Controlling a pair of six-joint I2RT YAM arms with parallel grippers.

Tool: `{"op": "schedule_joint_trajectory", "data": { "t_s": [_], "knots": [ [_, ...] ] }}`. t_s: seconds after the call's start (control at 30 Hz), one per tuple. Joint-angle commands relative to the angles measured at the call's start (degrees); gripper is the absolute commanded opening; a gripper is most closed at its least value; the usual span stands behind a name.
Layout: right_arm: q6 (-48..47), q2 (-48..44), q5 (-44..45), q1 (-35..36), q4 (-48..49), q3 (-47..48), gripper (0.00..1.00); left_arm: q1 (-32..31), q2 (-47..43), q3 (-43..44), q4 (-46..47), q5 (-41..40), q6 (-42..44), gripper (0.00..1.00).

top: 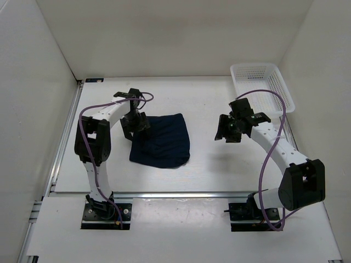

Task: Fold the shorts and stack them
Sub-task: Fold the shorts

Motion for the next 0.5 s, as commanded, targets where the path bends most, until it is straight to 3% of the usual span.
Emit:
{"op": "schedule_joint_trajectory", "data": {
  "t_s": [0.0,0.13,0.4,0.47],
  "knots": [
    [-1.1,-1.6,-0.3,-0.2,0.0,-0.2,0.6,-2.3,-2.3,-0.3,3.4,3.4,2.0,0.82],
    [-1.1,-1.6,-0.3,-0.2,0.0,-0.2,0.6,-3.4,1.2,0.3,3.9,4.8,2.6,0.81],
    [-1.1,-2.1,-0.3,-0.2,0.0,-0.2,0.6,-3.4,1.2,0.9,3.9,4.8,3.1,0.49],
    [-1.1,-2.1,-0.3,-0.2,0.0,-0.2,0.6,-3.4,1.2,1.0,3.9,4.8,3.1,0.33]
  ]
}}
